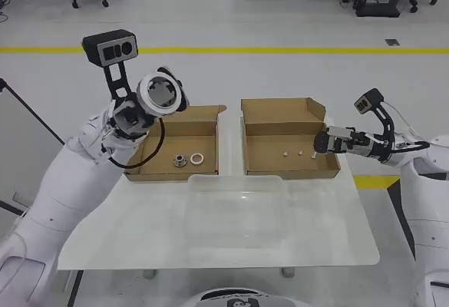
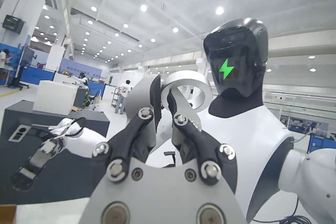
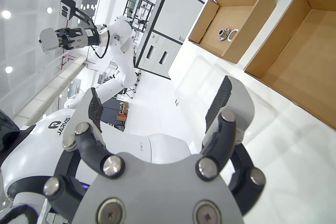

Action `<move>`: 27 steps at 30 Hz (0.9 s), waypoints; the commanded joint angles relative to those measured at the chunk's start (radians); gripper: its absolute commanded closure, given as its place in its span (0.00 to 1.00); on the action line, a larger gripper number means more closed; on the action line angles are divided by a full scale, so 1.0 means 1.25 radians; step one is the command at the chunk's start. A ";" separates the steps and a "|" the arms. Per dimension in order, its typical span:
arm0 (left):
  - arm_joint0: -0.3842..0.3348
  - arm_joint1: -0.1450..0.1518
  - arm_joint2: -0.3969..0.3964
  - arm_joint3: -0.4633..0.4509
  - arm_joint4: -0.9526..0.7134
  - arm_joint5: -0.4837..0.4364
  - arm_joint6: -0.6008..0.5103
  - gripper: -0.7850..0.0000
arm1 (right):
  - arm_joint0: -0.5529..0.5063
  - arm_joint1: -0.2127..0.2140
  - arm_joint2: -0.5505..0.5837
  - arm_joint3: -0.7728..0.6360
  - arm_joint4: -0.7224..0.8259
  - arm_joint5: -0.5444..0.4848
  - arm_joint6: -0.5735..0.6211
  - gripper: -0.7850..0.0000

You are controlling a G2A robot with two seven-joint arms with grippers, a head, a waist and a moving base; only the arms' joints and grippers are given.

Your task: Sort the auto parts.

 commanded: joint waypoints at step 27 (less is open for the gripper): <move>0.001 0.002 0.030 -0.116 -0.031 -0.033 0.033 1.00 | 0.000 0.000 0.000 0.000 0.000 0.000 0.000 0.00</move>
